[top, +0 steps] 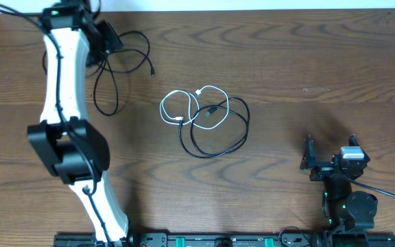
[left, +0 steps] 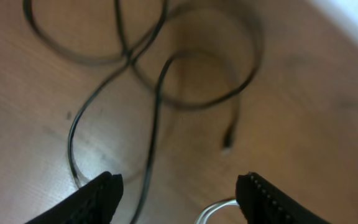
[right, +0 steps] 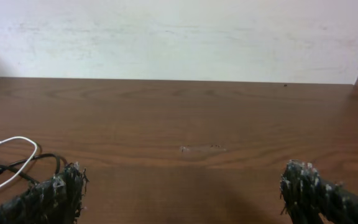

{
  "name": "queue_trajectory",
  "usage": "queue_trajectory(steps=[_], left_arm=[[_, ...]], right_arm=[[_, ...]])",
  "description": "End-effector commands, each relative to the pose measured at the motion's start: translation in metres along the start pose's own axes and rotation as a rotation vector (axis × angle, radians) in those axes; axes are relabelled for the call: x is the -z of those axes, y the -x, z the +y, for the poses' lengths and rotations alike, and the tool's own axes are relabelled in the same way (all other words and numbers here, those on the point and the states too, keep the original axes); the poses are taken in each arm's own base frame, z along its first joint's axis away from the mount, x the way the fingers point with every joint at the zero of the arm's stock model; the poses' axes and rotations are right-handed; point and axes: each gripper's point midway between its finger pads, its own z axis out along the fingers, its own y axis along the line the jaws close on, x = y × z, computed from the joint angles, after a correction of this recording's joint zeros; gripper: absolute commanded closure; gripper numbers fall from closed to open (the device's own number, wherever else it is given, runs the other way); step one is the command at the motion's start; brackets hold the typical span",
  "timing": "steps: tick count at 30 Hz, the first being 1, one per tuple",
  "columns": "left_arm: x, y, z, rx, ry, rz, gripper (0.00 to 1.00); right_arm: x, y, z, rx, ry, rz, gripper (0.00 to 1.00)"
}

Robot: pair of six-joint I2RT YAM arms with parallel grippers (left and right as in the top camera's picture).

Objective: Untangle cables

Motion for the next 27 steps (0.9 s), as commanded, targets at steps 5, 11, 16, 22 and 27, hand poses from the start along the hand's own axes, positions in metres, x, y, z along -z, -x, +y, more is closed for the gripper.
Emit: queue_trajectory(steps=[5, 11, 16, 22, 27], left_arm=[[-0.044, -0.024, 0.016, -0.113, 0.105, 0.121, 0.37], [-0.074, -0.032, 0.026, -0.107, 0.137, 0.179, 0.37], [-0.089, -0.027, 0.037, -0.096, 0.171, 0.172, 0.89], [-0.062, 0.029, 0.056, 0.011, 0.154, 0.006, 0.93], [0.020, 0.097, 0.079, 0.212, 0.083, -0.241, 0.93]], right_arm=[[0.000, -0.001, 0.003, -0.014, 0.011, 0.001, 0.01], [0.000, -0.001, 0.003, -0.014, 0.011, 0.001, 0.01], [0.000, -0.001, 0.003, -0.013, 0.011, 0.001, 0.01], [0.000, -0.001, 0.003, -0.014, 0.011, 0.001, 0.01], [0.000, -0.001, 0.003, -0.014, 0.011, 0.001, 0.01]])
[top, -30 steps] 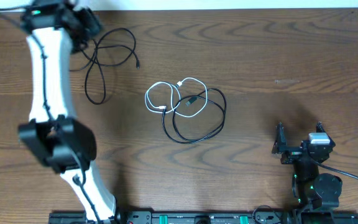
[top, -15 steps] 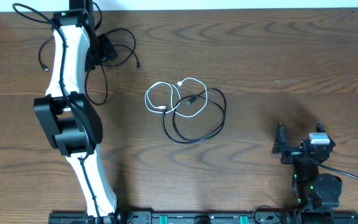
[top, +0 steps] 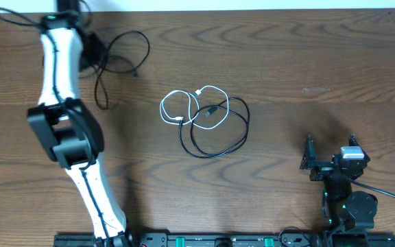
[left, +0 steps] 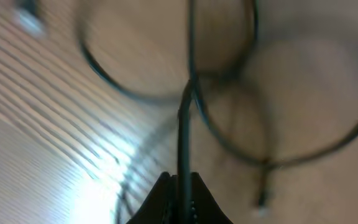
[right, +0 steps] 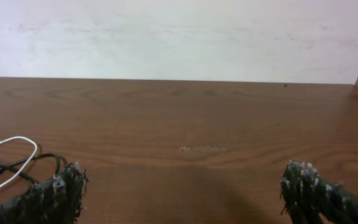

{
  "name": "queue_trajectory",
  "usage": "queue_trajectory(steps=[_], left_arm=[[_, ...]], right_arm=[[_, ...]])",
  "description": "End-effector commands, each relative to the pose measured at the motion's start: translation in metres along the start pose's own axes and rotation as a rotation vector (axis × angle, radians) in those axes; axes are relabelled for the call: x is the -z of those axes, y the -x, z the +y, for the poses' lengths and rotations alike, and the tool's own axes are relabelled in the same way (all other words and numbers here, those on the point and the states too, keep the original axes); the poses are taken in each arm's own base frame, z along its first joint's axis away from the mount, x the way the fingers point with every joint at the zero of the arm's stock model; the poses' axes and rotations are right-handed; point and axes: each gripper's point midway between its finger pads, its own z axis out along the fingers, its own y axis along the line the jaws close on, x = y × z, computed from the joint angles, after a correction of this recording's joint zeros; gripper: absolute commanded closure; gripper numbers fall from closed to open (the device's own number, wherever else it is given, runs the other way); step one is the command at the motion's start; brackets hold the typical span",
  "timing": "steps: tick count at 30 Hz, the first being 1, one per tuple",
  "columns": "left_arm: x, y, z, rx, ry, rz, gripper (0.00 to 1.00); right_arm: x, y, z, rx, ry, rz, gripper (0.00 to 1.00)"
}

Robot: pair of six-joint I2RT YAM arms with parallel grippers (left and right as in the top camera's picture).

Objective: Untangle cables

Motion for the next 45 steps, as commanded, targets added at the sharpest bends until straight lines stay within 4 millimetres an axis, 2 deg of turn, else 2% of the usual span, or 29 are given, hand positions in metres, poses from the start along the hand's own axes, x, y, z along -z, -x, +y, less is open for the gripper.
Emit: queue_trajectory(steps=[1, 3, 5, 7, 8, 10, 12, 14, 17, 18, 20, 22, 25, 28, 34, 35, 36, 39, 42, 45], left_arm=[[0.097, 0.071, 0.034, 0.212, -0.062, -0.269, 0.93], [0.125, 0.088, 0.055, 0.278, -0.060, -0.356, 0.93], [0.143, 0.099, 0.090, 0.364, 0.034, -0.433, 0.92], [0.146, 0.101, 0.130, 0.425, 0.192, -0.477, 0.93], [0.142, 0.100, 0.139, 0.432, 0.242, -0.480, 0.93], [0.129, 0.095, 0.160, 0.438, 0.356, -0.469, 0.92], [0.097, 0.085, 0.172, 0.425, 0.436, -0.414, 0.92], [0.065, 0.076, 0.176, 0.406, 0.476, -0.361, 0.92], [0.014, 0.064, 0.179, 0.328, 0.522, -0.263, 0.71], [-0.002, 0.058, 0.179, 0.277, 0.538, -0.222, 0.56], [-0.015, 0.054, 0.179, 0.223, 0.549, -0.187, 0.31], [-0.016, 0.056, 0.175, 0.171, 0.548, -0.184, 0.19], [0.006, 0.068, 0.172, 0.198, 0.526, -0.237, 0.09], [0.047, 0.079, 0.169, 0.287, 0.489, -0.329, 0.08], [0.151, 0.094, 0.155, 0.474, 0.304, -0.525, 0.07], [0.168, 0.093, 0.142, 0.469, 0.207, -0.531, 0.07], [0.175, 0.092, 0.131, 0.460, 0.136, -0.519, 0.07], [0.190, 0.080, 0.077, 0.351, -0.165, -0.422, 0.08], [0.190, 0.057, 0.020, 0.193, -0.421, -0.282, 0.16], [0.167, 0.036, -0.009, 0.097, -0.443, -0.198, 0.21]], right_arm=[[0.000, -0.001, 0.003, -0.013, 0.011, 0.001, 0.01], [0.000, -0.001, 0.003, -0.013, 0.011, 0.001, 0.01], [0.000, -0.001, 0.003, -0.013, 0.011, 0.001, 0.01], [0.000, -0.001, 0.003, -0.013, 0.011, 0.001, 0.01], [0.000, -0.001, 0.003, -0.013, 0.011, 0.001, 0.01], [0.000, -0.001, 0.003, -0.013, 0.011, 0.001, 0.01], [0.000, -0.001, 0.003, -0.013, 0.011, 0.001, 0.01], [0.000, -0.001, 0.003, -0.013, 0.011, 0.001, 0.01], [0.000, -0.001, 0.003, -0.013, 0.011, 0.001, 0.01], [0.000, -0.001, 0.003, -0.013, 0.011, 0.001, 0.01], [0.000, -0.001, 0.003, -0.013, 0.011, 0.001, 0.01], [0.000, -0.001, 0.003, -0.013, 0.011, 0.001, 0.01], [0.000, -0.001, 0.003, -0.013, 0.011, 0.001, 0.01], [0.000, -0.001, 0.003, -0.013, 0.011, 0.001, 0.01], [0.000, -0.001, 0.003, -0.013, 0.011, 0.001, 0.01], [0.000, -0.001, 0.003, -0.013, 0.011, 0.001, 0.01], [0.000, -0.001, 0.003, -0.013, 0.011, 0.001, 0.01], [0.000, -0.001, 0.003, -0.013, 0.011, 0.001, 0.01], [0.000, -0.001, 0.003, -0.013, 0.011, 0.001, 0.01], [0.000, -0.001, 0.003, -0.013, 0.011, 0.001, 0.01]])
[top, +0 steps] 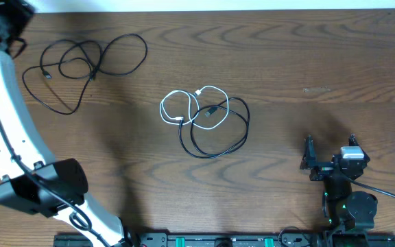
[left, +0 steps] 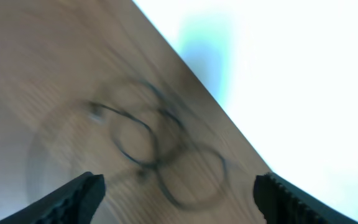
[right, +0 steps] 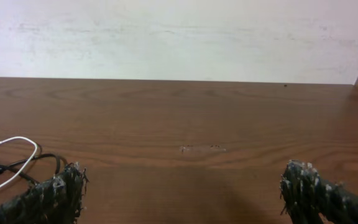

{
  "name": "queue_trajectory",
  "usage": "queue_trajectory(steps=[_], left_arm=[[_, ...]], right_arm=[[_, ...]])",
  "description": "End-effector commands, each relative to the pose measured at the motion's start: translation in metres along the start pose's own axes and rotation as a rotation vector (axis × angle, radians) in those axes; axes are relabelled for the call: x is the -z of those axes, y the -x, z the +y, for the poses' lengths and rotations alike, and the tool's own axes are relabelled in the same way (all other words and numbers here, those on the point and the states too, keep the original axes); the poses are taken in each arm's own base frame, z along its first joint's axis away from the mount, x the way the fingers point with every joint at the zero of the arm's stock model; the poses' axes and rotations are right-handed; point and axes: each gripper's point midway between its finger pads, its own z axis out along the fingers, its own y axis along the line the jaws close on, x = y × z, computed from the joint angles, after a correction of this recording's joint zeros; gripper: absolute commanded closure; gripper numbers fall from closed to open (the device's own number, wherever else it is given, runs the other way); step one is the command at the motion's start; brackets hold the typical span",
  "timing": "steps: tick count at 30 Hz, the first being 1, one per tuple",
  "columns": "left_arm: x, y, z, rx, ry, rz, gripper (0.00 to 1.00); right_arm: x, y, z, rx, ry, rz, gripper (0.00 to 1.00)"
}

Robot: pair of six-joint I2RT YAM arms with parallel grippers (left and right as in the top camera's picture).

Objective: Untangle cables

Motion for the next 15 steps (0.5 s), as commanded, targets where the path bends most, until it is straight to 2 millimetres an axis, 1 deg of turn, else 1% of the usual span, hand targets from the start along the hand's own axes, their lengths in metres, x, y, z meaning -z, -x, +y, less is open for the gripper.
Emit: queue_trajectory(steps=[1, 2, 3, 5, 6, 7, 8, 9, 10, 11, 15], left_arm=[[-0.046, -0.083, -0.040, -0.142, -0.176, 0.302, 0.23], [-0.057, -0.100, -0.042, -0.191, -0.159, 0.334, 0.25], [-0.064, -0.110, -0.042, -0.211, -0.140, 0.351, 0.27], [-0.086, -0.135, -0.036, -0.247, -0.063, 0.389, 0.48], [-0.097, -0.148, -0.034, -0.267, -0.032, 0.413, 0.54], [-0.107, -0.160, -0.033, -0.281, -0.012, 0.437, 0.62], [-0.118, -0.175, -0.033, -0.295, 0.002, 0.467, 0.76], [-0.127, -0.186, -0.033, -0.305, 0.010, 0.491, 0.86], [-0.136, -0.197, -0.033, -0.314, 0.017, 0.514, 0.92], [-0.146, -0.210, -0.032, -0.323, 0.025, 0.539, 0.92], [-0.174, -0.246, -0.025, -0.341, 0.057, 0.611, 0.92]], right_arm=[[0.000, -0.001, 0.003, -0.014, 0.011, 0.001, 0.01], [0.000, -0.001, 0.003, -0.014, 0.011, 0.001, 0.01], [0.000, -0.001, 0.003, -0.013, 0.011, 0.001, 0.01], [0.000, -0.001, 0.003, -0.014, 0.011, 0.001, 0.01], [0.000, -0.001, 0.003, -0.014, 0.011, 0.001, 0.01], [0.000, -0.001, 0.003, -0.014, 0.011, 0.001, 0.01], [0.000, -0.001, 0.003, -0.014, 0.011, 0.001, 0.01], [0.000, -0.001, 0.003, -0.014, 0.011, 0.001, 0.01], [0.000, -0.001, 0.003, -0.014, 0.011, 0.001, 0.01], [0.000, -0.001, 0.003, -0.013, 0.011, 0.001, 0.01], [0.000, -0.001, 0.003, -0.014, 0.011, 0.001, 0.01]])
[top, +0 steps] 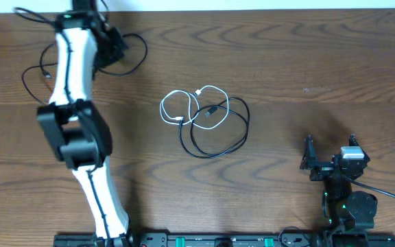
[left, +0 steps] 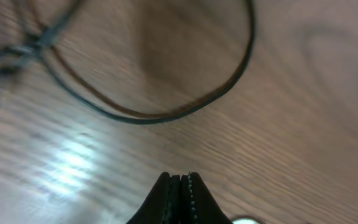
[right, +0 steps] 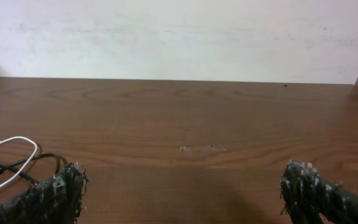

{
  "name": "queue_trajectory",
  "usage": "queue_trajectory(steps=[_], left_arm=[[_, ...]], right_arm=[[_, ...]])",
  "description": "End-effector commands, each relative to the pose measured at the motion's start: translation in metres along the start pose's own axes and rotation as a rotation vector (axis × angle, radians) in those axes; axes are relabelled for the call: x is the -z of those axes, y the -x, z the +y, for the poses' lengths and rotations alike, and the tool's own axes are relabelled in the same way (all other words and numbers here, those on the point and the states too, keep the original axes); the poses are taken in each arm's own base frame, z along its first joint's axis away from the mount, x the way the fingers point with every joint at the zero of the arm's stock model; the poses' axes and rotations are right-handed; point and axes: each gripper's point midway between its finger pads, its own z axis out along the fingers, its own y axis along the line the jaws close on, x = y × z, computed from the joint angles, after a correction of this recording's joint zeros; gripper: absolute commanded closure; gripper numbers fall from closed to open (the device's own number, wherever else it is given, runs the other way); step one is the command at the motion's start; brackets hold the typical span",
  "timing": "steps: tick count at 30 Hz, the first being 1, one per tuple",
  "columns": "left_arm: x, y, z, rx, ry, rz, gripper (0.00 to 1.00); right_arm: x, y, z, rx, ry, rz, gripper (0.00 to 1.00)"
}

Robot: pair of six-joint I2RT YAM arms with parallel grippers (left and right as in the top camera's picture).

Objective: Untangle cables

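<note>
A thin black cable (left: 160, 118) lies in loose loops at the table's far left; in the overhead view its right loop (top: 145, 49) shows beside my left arm. My left gripper (top: 112, 48) hangs low over that cable. Its fingertips (left: 179, 177) are pressed together, and no cable shows between them. In the middle of the table a white cable (top: 163, 108) lies tangled with a second black cable (top: 247, 123). My right gripper (top: 330, 152) rests open at the near right, far from both bundles, and its fingers (right: 55, 190) hold nothing.
The table's back edge meets a white wall (right: 179, 37) just behind the left cable. The left arm's white links (top: 70, 75) cross over part of that cable. A pale scuff (right: 201, 148) marks the wood at the right.
My left gripper was open and high over the far-left corner. Now it is shut and low over the right loops of the black cable. The right arm and the middle bundle have not moved.
First my left gripper was open just above the black cable at the back left. Then it was shut on that cable. Later the cable lay spread further left, with the gripper open above it. Now the gripper is shut over the cable's right side.
</note>
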Motion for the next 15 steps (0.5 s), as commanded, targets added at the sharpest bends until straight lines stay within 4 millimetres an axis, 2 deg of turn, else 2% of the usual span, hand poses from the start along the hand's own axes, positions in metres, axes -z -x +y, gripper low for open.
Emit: queue_trajectory(steps=[1, 4, 7, 11, 15], left_arm=[[-0.027, -0.008, 0.005, -0.012, 0.035, 0.042, 0.93], [-0.051, -0.015, 0.010, 0.002, 0.052, 0.079, 0.93], [-0.066, -0.016, 0.020, 0.019, 0.081, 0.091, 0.93], [-0.076, -0.009, 0.051, 0.023, 0.218, 0.056, 0.93], [-0.079, -0.006, 0.063, 0.040, 0.238, 0.051, 0.93]], right_arm=[[0.000, -0.001, 0.003, -0.013, 0.011, 0.001, 0.01], [0.000, -0.001, 0.003, -0.013, 0.011, 0.001, 0.01], [0.000, -0.001, 0.003, -0.013, 0.011, 0.001, 0.01], [0.000, -0.001, 0.003, -0.013, 0.011, 0.001, 0.01], [0.000, -0.001, 0.003, -0.013, 0.011, 0.001, 0.01]])
